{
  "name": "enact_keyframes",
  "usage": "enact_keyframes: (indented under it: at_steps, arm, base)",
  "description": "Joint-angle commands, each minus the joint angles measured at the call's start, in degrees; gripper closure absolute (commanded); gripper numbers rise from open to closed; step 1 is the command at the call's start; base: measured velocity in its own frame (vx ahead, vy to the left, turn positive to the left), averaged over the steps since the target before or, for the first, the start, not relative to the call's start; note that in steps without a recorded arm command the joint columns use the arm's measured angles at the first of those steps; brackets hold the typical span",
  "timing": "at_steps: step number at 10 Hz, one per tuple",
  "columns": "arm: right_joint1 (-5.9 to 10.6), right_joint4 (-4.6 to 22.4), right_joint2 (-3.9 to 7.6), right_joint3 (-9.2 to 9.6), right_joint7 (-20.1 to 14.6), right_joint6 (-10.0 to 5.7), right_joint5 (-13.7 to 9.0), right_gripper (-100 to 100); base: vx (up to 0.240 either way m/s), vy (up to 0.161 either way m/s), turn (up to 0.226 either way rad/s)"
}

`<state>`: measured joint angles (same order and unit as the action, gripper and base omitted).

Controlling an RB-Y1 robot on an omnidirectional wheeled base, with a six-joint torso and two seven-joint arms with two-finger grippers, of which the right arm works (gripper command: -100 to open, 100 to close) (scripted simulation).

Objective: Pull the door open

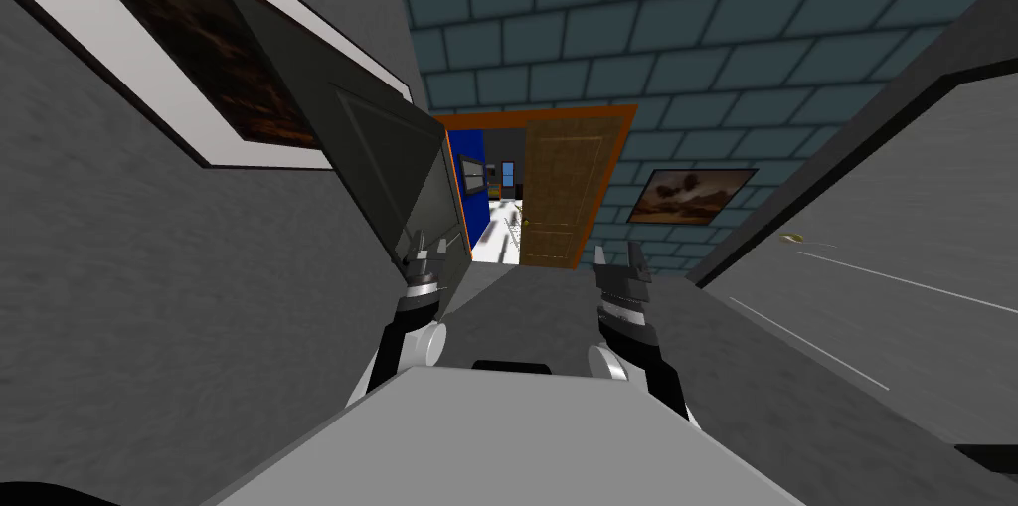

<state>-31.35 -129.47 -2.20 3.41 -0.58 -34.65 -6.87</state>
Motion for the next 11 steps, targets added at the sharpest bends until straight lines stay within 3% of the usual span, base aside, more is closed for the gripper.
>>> enact_keyframes:
  at_steps: [1,6,11]
  arm:
    - [0.55,1.6,0.66,0.01,-1.3,-0.32,-0.9,-100]
    - [2.72,8.0,2.71,0.05,-6.4,-1.56,-4.4,-100]
    - [4.48,13.2,4.02,0.08,-10.6,-2.58,-7.2,-100]
  base:
    - [0.071,-0.006,0.072]
    - [0.145,-0.001,0.086]
    - [0.097,-0.01,0.076]
